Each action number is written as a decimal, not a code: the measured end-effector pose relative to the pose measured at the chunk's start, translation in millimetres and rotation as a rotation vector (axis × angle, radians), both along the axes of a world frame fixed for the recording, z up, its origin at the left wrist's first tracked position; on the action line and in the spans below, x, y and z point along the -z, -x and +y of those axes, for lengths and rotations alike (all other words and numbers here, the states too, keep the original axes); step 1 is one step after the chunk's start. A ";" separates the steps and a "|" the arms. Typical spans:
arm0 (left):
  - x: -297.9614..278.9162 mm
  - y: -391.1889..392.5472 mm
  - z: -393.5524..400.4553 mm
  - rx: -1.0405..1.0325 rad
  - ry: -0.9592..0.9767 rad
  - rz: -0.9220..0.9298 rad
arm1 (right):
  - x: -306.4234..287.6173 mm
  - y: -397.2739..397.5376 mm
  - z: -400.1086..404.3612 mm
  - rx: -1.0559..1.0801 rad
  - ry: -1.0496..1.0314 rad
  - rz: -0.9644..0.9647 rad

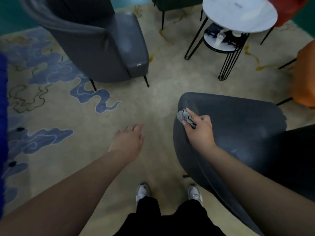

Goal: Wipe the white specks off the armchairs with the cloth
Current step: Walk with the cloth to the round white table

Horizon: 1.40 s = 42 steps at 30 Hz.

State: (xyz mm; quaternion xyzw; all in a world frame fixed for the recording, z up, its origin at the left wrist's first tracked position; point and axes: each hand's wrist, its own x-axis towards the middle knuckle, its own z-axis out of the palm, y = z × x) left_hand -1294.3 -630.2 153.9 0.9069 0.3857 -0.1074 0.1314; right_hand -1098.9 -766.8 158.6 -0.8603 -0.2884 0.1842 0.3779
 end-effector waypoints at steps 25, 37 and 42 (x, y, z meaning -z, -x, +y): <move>-18.5 -142.7 225.2 0.317 -0.078 0.110 | -3.0 -107.0 174.2 0.170 0.180 0.166; -33.4 -268.2 350.3 0.473 -0.129 0.056 | -9.1 -205.8 277.7 0.323 0.155 0.175; -36.6 -337.0 408.9 0.608 -0.076 0.060 | -13.7 -253.0 327.4 0.451 0.164 0.157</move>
